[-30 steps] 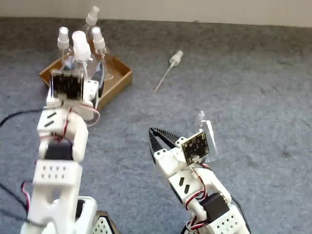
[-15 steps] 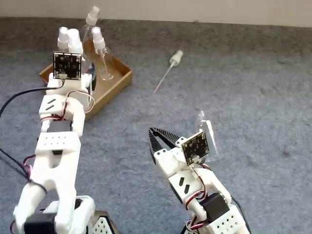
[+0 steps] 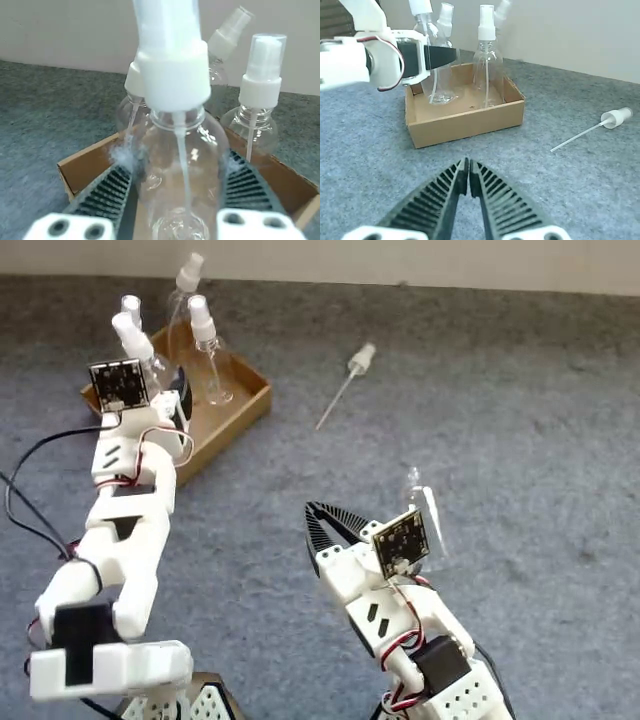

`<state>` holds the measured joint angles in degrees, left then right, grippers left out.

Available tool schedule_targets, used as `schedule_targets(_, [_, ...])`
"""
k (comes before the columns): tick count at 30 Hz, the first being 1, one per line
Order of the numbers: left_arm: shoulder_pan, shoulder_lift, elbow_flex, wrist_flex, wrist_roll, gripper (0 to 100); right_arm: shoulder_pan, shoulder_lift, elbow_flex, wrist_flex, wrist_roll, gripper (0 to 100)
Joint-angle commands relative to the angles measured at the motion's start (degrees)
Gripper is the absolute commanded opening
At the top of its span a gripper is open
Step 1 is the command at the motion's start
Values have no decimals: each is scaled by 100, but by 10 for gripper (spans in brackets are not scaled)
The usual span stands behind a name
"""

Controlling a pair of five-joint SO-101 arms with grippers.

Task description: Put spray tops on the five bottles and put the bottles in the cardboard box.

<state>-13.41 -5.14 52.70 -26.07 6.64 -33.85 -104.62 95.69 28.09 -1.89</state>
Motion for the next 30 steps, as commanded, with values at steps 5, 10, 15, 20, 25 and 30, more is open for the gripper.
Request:
schedule_targets(5, [-48, 787, -804, -923, 62, 30, 66, -48, 716, -119, 70, 5])
schedule_targets(10, [-40, 1341, -1253, -941, 62, 30, 66, -48, 716, -119, 70, 5])
schedule_targets(15, [-40, 1701, -1473, -949, 62, 30, 66, -48, 716, -119, 70, 5])
schedule_targets(20, [-40, 1974, -1657, -949, 62, 30, 66, -48, 716, -119, 70, 5])
schedule_targets(25, [-31, 2264, -1930, -949, 62, 30, 66, -48, 716, -119, 70, 5])
schedule_targets(30, [-31, 2440, -2079, -949, 62, 30, 66, -48, 716, -119, 70, 5])
